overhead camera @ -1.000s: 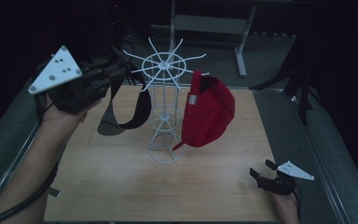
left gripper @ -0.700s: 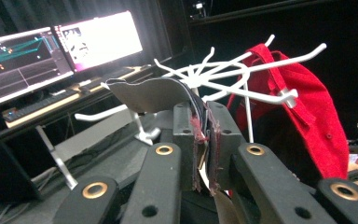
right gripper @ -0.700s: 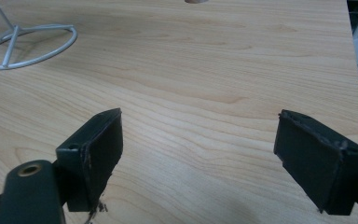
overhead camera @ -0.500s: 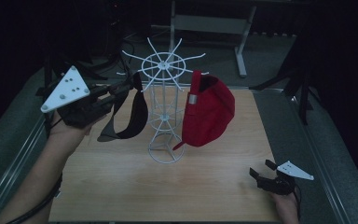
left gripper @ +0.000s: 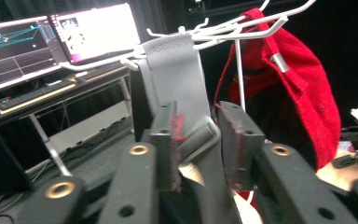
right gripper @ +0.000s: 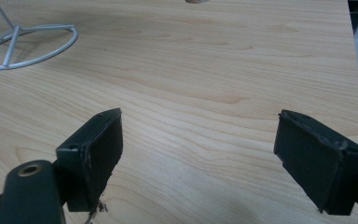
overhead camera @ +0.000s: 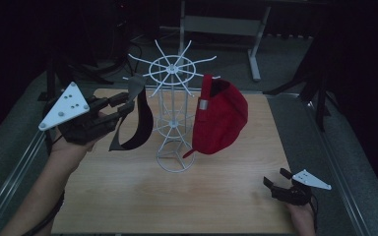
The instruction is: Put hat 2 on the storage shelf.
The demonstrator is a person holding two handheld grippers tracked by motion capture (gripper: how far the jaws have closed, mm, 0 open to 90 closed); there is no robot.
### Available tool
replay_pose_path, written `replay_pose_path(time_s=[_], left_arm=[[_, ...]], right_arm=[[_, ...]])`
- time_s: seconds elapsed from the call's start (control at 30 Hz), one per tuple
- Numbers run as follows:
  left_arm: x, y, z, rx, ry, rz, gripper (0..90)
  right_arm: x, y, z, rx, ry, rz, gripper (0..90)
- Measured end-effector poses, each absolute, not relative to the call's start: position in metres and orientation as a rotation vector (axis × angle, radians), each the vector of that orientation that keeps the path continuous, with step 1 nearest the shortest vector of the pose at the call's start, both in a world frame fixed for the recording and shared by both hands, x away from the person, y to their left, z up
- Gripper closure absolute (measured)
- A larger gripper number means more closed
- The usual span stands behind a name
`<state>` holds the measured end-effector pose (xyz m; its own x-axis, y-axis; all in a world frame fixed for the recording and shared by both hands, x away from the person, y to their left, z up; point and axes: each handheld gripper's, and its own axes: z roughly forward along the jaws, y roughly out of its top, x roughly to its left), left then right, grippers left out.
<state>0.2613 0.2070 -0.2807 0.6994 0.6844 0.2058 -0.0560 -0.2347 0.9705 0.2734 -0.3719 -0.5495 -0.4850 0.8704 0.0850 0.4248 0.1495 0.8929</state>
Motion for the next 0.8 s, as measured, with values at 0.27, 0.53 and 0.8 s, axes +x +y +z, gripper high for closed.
replay_pose_path(time_s=[0.27, 0.53, 0.8], left_arm=[[0.251, 0.216, -0.287, 1.662, 0.532, 0.755, 64.6], [0.244, 0.229, -0.299, 1.659, 0.559, 0.715, 64.7], [0.236, 0.246, -0.315, 1.645, 0.584, 0.697, 64.8]], right_arm=[[0.274, -0.372, -0.550, 1.230, 1.979, 1.294, 15.3], [0.274, -0.371, -0.550, 1.229, 1.980, 1.295, 15.3], [0.273, -0.371, -0.550, 1.226, 1.980, 1.290, 15.3]])
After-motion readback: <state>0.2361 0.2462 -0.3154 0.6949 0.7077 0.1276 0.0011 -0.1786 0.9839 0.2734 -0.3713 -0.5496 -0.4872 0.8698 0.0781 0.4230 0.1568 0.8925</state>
